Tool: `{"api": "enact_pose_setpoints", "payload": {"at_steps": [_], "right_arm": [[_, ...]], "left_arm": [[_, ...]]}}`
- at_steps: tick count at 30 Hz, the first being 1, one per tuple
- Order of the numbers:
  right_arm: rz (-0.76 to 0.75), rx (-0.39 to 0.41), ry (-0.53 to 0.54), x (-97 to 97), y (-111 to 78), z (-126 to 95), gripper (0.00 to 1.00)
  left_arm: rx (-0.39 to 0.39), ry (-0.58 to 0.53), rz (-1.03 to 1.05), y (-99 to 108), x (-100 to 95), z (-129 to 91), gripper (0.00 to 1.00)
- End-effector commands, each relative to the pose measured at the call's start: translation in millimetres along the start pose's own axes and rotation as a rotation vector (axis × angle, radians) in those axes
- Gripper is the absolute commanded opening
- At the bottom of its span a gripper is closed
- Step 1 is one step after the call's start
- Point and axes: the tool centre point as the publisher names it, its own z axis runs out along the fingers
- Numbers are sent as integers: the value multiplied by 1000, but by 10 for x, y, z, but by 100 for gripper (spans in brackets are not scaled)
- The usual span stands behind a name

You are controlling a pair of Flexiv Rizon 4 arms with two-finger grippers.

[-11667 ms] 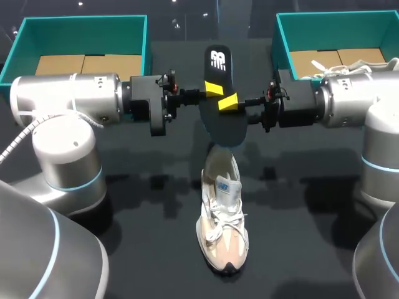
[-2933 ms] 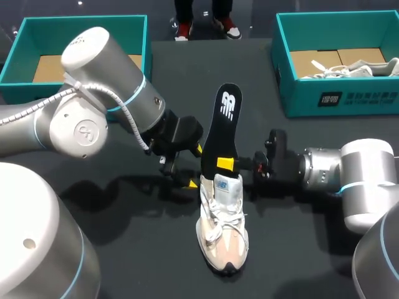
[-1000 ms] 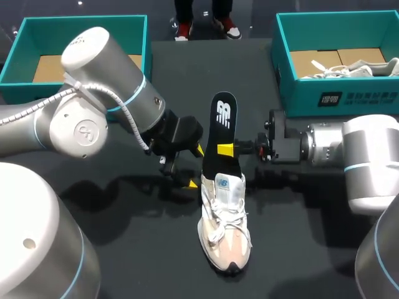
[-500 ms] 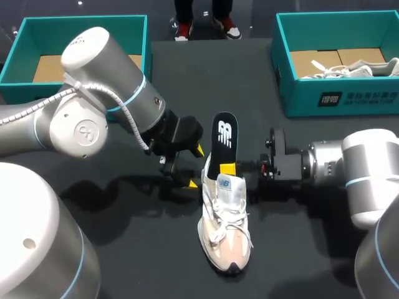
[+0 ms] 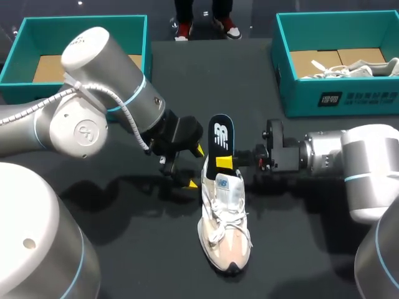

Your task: Take the shoe out of the shoebox, open the shoe tongue, remove and reinsert the insole, then place the shoe into the shoebox

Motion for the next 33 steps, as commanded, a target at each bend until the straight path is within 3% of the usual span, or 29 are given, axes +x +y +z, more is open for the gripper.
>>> {"api": "enact_pose_setpoints", "payload": {"at_steps": [1,3,5,10,19,24,27,29,33], "right_arm": [[-15,12,3,0,104,-47,23],[-22,15,1,-15,138,-47,18],[-24,16,3,-33,160,-44,0],[5,24,19,-90,105,-12,0],[121,15,49,-32,-321,55,0],[128,14,48,11,-327,60,0],[88,24,40,31,-182,61,22],[65,36,38,26,-101,59,29],[25,57,35,17,51,34,29]], "left_arm": [[-1,0,1,-1,1,10,100],[-1,0,1,-1,1,10,100],[-1,0,1,-1,1,10,100],[-1,0,1,-1,1,10,100],[-1,0,1,-1,1,10,100],[-1,0,1,-1,1,10,100],[-1,0,1,-1,1,10,100],[-1,0,1,-1,1,10,100],[-1,0,1,-1,1,10,100]]}}
